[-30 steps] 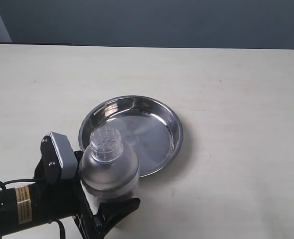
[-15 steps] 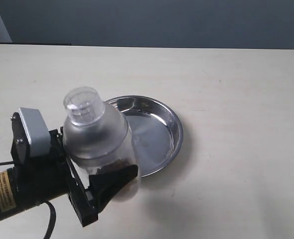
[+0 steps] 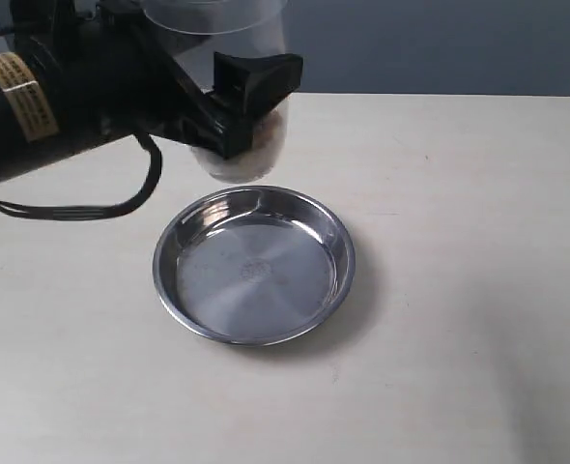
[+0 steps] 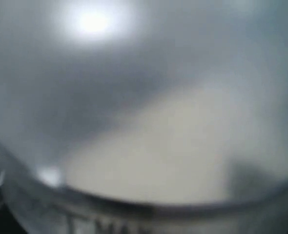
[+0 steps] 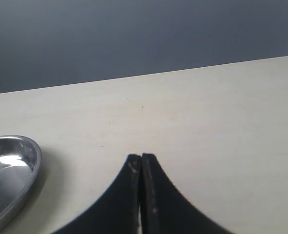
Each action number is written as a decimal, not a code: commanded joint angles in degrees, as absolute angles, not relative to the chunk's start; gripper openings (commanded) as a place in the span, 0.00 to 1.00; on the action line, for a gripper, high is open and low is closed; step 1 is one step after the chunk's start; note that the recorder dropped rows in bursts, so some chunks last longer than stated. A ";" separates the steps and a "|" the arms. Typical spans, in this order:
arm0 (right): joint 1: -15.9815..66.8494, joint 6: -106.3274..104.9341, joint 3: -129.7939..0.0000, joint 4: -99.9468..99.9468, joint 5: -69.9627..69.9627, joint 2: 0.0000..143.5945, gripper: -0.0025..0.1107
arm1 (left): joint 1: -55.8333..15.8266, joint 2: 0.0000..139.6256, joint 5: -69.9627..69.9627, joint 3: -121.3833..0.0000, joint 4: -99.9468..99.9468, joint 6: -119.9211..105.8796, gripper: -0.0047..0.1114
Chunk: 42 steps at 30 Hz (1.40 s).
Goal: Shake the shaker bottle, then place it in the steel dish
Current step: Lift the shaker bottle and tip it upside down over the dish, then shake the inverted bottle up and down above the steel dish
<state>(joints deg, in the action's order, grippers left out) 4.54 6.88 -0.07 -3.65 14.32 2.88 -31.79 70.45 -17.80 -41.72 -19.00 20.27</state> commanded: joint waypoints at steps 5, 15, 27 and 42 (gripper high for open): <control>4.66 6.68 0.00 -3.68 13.53 2.98 0.01 | -32.34 76.47 -16.09 -40.85 -15.64 20.14 0.04; 4.66 6.68 0.00 -3.68 13.44 2.98 0.01 | -32.27 75.47 -12.35 -42.14 -14.21 19.26 0.04; 4.66 6.68 0.00 -3.79 13.43 2.98 0.01 | -32.08 72.70 -12.62 -45.70 -13.47 19.23 0.04; 4.66 6.68 0.00 -3.76 13.54 2.98 0.01 | -32.18 83.00 -10.46 -39.88 -9.72 20.82 0.04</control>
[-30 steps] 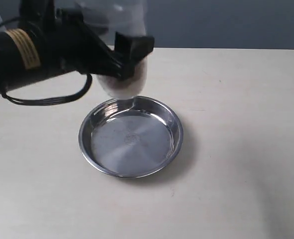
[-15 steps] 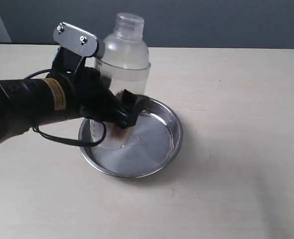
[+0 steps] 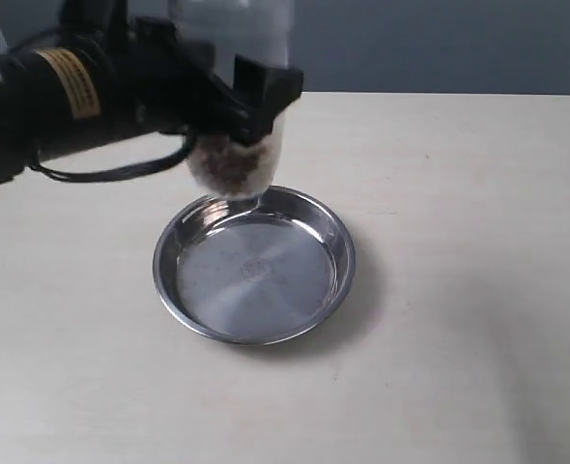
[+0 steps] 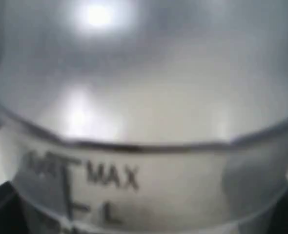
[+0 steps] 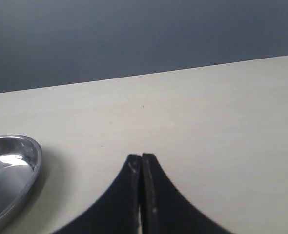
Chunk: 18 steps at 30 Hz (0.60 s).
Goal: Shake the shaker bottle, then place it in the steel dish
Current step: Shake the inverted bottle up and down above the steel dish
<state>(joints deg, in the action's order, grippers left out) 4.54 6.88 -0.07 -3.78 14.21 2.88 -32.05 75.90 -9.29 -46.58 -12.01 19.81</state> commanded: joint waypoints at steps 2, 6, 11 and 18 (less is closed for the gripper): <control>4.66 6.68 0.00 -3.76 13.54 2.98 0.01 | -32.18 85.13 -11.16 -39.04 -7.96 20.94 0.04; 4.66 6.68 0.00 -3.76 13.54 2.98 0.01 | -32.18 76.40 -13.14 -44.05 -10.16 20.72 0.04; 4.66 6.68 0.00 -3.76 13.54 2.98 0.01 | -31.70 82.95 -13.66 -39.91 -8.95 19.20 0.04; 4.66 6.68 0.00 -3.76 13.54 2.98 0.01 | -30.25 75.07 -15.22 -45.20 -10.15 15.45 0.04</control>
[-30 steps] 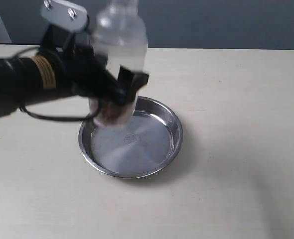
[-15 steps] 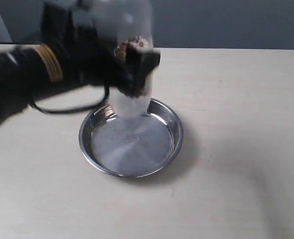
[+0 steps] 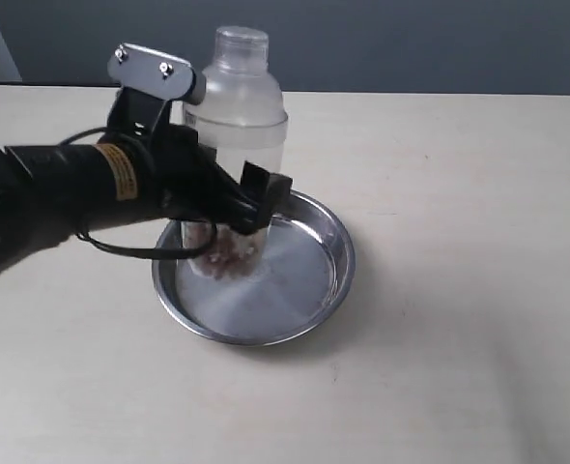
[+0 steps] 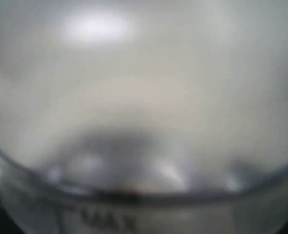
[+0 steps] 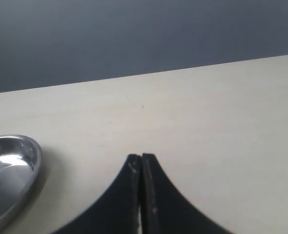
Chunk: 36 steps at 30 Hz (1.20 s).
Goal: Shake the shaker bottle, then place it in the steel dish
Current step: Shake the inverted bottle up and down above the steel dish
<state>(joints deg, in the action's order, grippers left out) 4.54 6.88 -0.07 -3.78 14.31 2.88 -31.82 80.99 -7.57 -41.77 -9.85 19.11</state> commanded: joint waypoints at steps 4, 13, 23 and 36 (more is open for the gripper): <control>4.66 6.68 0.00 -3.76 13.54 2.98 0.01 | -25.93 80.32 -11.91 -44.40 0.69 17.83 0.04; 4.66 6.68 0.00 -3.76 13.54 2.98 0.01 | -23.28 86.23 -9.39 -43.72 -1.61 24.09 0.04; 4.66 6.68 0.00 -3.58 13.54 2.98 0.01 | -32.77 83.29 -8.88 -43.93 -27.94 30.84 0.04; 4.66 6.68 0.00 -3.58 13.54 2.98 0.01 | -29.83 81.44 -12.00 -44.17 -56.11 55.36 0.04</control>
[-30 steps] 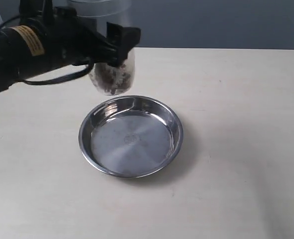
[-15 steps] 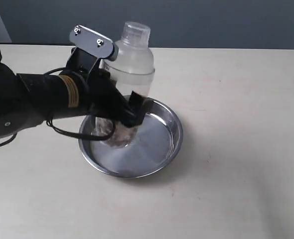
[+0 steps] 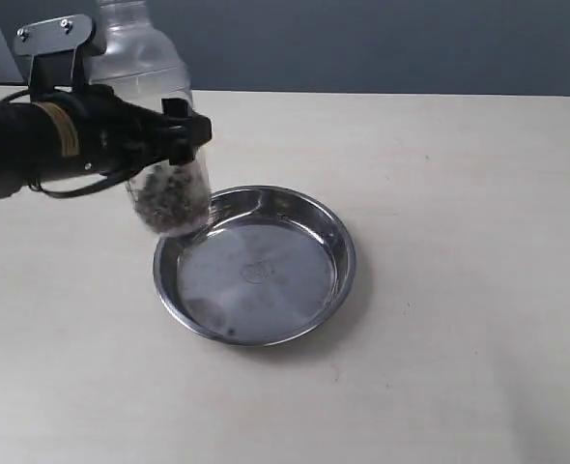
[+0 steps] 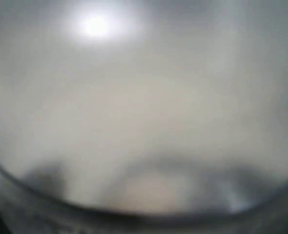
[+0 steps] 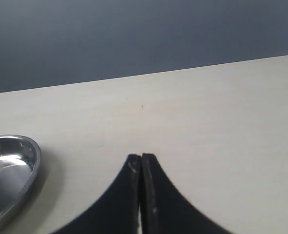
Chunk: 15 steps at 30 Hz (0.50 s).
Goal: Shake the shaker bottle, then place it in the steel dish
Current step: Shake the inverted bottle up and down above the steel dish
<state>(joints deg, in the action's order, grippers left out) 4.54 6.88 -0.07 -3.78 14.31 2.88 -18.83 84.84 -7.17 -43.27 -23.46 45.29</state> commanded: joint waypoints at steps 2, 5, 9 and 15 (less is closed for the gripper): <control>4.66 6.68 0.00 -3.58 13.54 2.98 0.01 | -29.90 82.21 6.04 -46.70 -50.40 55.36 0.04; 4.66 6.68 0.00 -3.58 13.54 2.98 0.01 | -26.62 81.99 -11.55 -45.06 -47.97 56.30 0.04; 4.66 6.68 0.00 -3.58 13.43 2.98 0.01 | -28.77 81.34 -10.54 -49.30 -39.65 47.36 0.04; 4.66 6.68 0.00 -3.58 13.43 2.98 0.01 | -26.50 75.25 -7.93 -62.70 -41.17 46.42 0.04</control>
<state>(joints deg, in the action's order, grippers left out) 4.54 6.88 -0.07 -3.78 14.20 2.88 -26.43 78.74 -9.54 -58.26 -42.13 46.64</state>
